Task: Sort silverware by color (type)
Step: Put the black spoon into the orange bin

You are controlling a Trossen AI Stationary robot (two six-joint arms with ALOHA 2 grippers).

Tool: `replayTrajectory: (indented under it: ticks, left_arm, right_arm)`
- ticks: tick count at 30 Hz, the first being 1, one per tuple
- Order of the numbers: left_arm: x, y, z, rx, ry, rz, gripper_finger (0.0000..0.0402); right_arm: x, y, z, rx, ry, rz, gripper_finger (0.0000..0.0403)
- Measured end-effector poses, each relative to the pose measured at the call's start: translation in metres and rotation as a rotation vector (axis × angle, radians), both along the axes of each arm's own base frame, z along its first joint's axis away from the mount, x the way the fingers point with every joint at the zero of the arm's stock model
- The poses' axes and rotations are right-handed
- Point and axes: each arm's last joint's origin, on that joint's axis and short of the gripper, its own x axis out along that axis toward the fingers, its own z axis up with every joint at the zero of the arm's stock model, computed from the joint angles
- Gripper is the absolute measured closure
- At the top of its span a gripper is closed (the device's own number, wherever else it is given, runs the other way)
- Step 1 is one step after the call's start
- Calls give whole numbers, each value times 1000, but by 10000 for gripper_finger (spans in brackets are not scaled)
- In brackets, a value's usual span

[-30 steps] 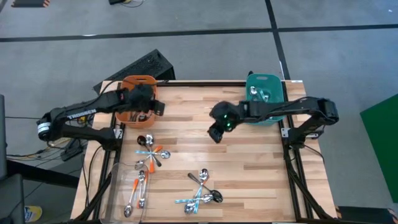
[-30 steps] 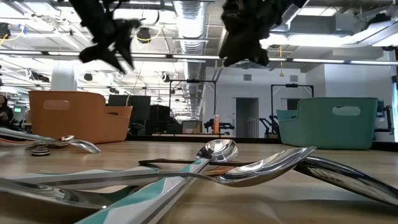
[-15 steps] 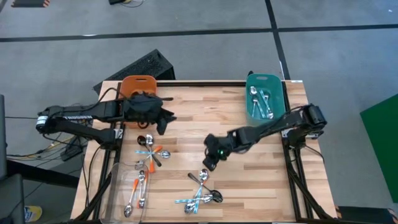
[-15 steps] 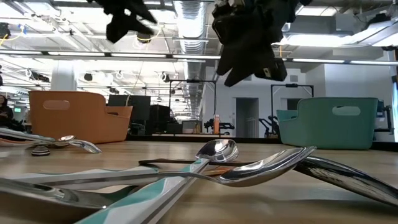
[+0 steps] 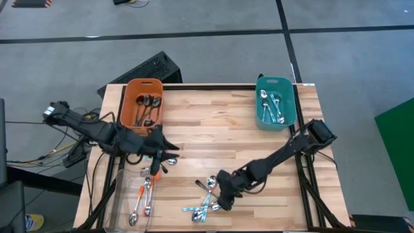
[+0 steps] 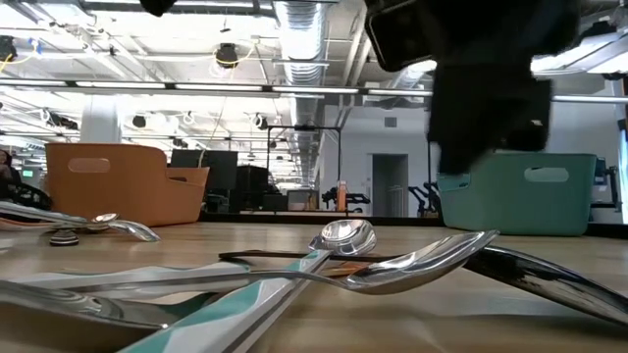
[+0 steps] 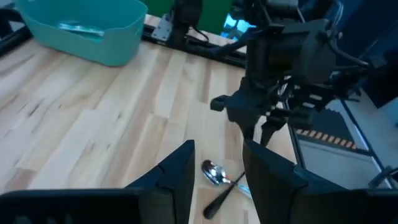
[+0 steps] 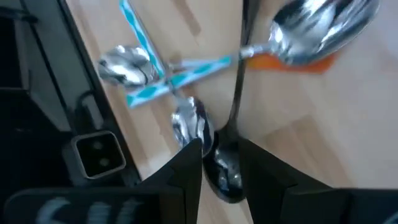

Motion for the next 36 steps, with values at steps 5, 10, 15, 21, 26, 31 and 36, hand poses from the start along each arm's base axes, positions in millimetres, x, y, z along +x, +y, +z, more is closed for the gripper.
replayTrajectory:
  ticks: [5, 10, 15, 21, 26, 31, 36]
  left_arm:
    - [0, -19, -5, -9, 15, -35, 280]
    - [-1, -30, -9, -17, 26, -27, 280]
    - [-2, -34, -10, -22, 26, -19, 280]
    - [-3, -33, -10, -24, 27, -8, 280]
    - [-3, -32, -10, -9, 27, 15, 280]
    - [-3, -32, -11, 1, 26, 24, 280]
    - [-1, -28, -10, 30, 16, 66, 280]
  right_arm:
    - [7, 6, -11, -8, -11, -22, 274]
    - [25, 11, -6, -41, -16, -8, 274]
    - [40, 16, -15, -190, 113, 29, 274]
    - [54, 18, -6, -235, 169, 22, 274]
    - [56, 25, -9, -208, 196, 27, 274]
    - [48, 32, -26, -219, 291, 33, 274]
    - [45, 34, -28, -208, 329, 21, 277]
